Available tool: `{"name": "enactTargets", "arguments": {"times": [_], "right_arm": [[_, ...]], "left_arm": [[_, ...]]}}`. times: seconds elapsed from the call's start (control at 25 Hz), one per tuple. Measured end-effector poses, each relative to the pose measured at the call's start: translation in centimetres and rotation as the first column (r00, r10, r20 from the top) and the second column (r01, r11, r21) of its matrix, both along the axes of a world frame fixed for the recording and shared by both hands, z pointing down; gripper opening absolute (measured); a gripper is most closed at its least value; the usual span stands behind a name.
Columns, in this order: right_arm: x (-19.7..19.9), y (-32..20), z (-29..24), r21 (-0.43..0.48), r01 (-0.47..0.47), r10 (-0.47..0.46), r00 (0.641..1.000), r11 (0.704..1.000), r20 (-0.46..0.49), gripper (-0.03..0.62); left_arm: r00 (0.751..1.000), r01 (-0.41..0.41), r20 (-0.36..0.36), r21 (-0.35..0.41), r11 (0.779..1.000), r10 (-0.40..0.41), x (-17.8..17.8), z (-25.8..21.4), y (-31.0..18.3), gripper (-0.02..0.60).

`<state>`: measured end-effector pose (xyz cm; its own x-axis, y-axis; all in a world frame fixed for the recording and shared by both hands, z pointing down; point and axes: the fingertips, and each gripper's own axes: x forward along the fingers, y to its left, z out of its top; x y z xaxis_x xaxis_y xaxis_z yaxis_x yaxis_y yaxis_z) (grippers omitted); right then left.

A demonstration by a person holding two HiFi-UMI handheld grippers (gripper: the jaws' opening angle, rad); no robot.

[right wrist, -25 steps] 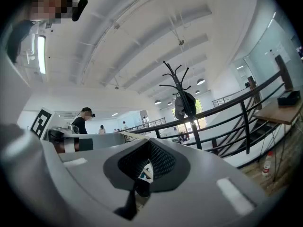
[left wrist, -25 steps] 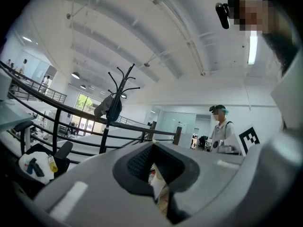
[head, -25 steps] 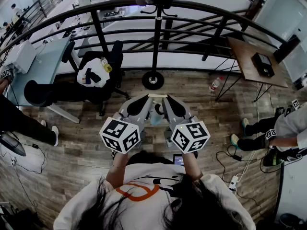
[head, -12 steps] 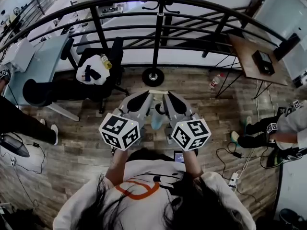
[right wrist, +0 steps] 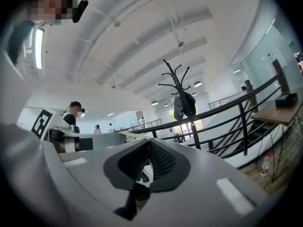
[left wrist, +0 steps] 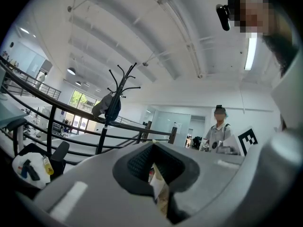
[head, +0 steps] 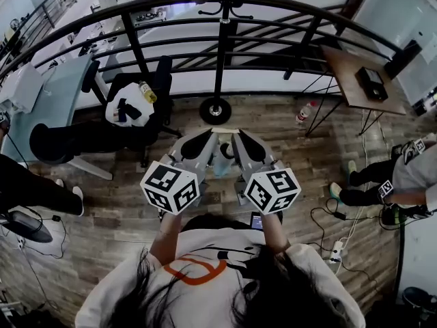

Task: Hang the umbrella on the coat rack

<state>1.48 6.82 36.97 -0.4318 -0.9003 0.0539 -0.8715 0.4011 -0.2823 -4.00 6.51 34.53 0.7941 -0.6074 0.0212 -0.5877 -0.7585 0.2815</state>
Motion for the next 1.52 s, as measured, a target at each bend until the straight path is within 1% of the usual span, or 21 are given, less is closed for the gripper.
{"name": "enactTargets", "arguments": {"times": [0.12,0.28,0.52,0.76,0.96,1.12,1.32,1.52], "right_arm": [[-1.0,-0.6,-0.3,0.009,-0.013,0.013,1.000,1.000,-0.008,0.023],[-1.4,-1.3,-0.5,0.016,-0.025,0.025,0.999,1.000,-0.029,0.023],[-1.0,-2.7,-0.8,0.017,-0.030,0.031,0.998,0.999,-0.050,0.023],[0.1,-5.1,-0.2,0.014,-0.019,0.020,0.998,1.000,-0.053,0.023],[1.6,-8.3,0.0,0.014,-0.005,0.006,0.998,1.000,-0.056,0.023],[3.0,-11.3,-0.1,0.027,0.017,-0.016,0.999,0.999,-0.051,0.023],[5.4,-15.4,-0.2,0.027,0.048,-0.046,0.998,0.998,-0.053,0.022],[8.3,-19.1,-1.8,0.051,0.080,-0.077,0.995,0.995,-0.061,0.023]], "left_arm": [[1.000,-0.020,-0.001,0.005,1.000,0.020,-1.1,-0.2,-0.6,0.000],[0.999,-0.040,-0.002,0.010,0.999,0.040,-1.5,-0.4,-1.4,0.000],[0.999,-0.052,-0.004,0.013,0.999,0.052,-0.9,-0.8,-2.9,0.000],[0.999,-0.043,0.001,0.005,0.999,0.043,0.1,-0.2,-5.3,0.000],[1.000,-0.031,-0.001,0.005,1.000,0.031,1.6,0.1,-8.1,0.000],[1.000,-0.013,0.000,0.023,1.000,0.013,3.1,-0.1,-11.2,0.000],[1.000,0.016,-0.003,0.022,1.000,-0.016,5.5,-0.3,-15.3,0.000],[0.999,0.032,0.008,0.056,0.998,-0.032,8.5,-2.0,-19.1,0.000]]}}
